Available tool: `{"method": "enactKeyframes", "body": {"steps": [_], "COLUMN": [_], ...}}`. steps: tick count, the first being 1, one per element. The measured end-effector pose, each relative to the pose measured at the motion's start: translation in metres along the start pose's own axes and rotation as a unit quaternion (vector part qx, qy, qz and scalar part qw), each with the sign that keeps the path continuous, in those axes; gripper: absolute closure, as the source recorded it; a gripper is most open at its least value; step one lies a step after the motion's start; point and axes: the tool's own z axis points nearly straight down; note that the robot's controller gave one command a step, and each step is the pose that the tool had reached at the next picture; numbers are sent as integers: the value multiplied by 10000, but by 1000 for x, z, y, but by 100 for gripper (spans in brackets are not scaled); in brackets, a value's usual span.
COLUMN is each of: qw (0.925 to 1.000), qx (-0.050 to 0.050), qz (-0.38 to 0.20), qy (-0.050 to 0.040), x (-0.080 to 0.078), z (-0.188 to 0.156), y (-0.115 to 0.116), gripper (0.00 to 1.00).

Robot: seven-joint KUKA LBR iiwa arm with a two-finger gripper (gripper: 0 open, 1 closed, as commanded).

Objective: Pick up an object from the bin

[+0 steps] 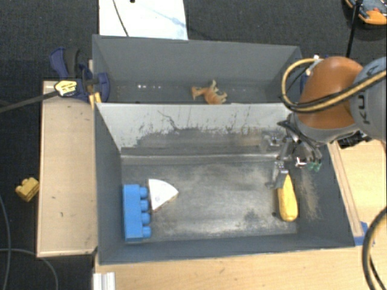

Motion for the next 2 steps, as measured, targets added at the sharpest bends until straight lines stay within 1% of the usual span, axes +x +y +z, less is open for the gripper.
{"method": "enactKeyframes", "body": {"steps": [1, 2], "qw": [10000, 9832], "qx": [4, 9], "qz": [-11, -1827], "qy": [-36, -45], "x": [-1, 21], "z": [-5, 34], "y": [0, -30], "gripper": [0, 0]}}
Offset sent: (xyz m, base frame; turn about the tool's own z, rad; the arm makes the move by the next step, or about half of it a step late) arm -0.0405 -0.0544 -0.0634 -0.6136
